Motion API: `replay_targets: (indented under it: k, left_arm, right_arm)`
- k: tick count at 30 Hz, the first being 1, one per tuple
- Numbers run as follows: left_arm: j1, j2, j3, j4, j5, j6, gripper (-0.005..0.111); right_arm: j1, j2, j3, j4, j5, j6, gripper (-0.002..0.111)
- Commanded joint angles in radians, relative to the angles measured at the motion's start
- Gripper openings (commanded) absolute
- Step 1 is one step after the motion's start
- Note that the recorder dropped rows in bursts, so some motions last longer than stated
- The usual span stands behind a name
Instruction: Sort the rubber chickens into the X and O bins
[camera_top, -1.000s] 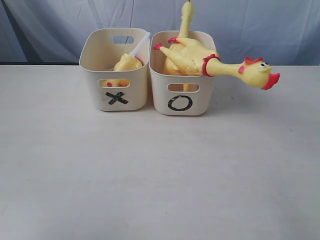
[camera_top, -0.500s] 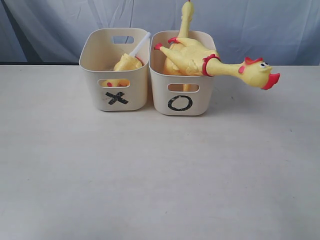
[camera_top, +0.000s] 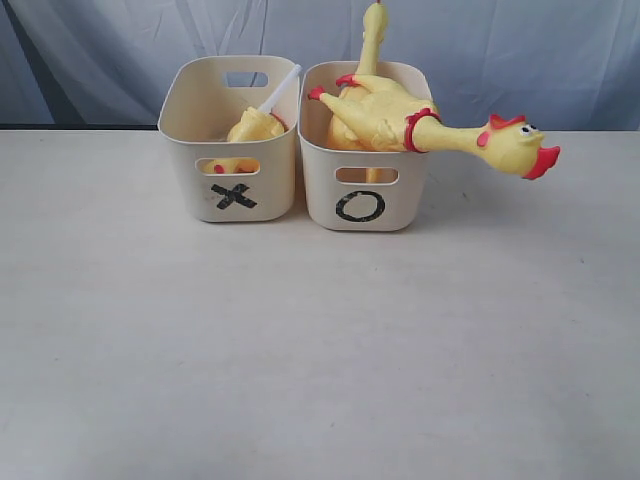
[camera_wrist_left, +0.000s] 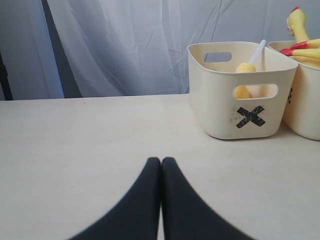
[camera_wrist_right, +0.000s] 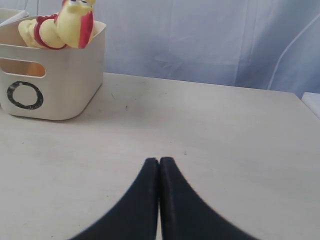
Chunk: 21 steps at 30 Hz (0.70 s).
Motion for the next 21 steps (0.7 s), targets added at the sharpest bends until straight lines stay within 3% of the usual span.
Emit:
replay_targets:
  k: [1, 21]
  left_arm:
    - [-0.005, -0.004, 0.004, -0.004, -0.001, -0.007, 0.0]
    - [-0.005, -0.004, 0.004, -0.004, -0.001, -0.007, 0.0]
  right_arm:
    - [-0.004, -0.006, 0.002, -0.007, -0.008, -0.008, 0.0]
    - [0.028, -0.006, 0.002, -0.007, -0.008, -0.008, 0.0]
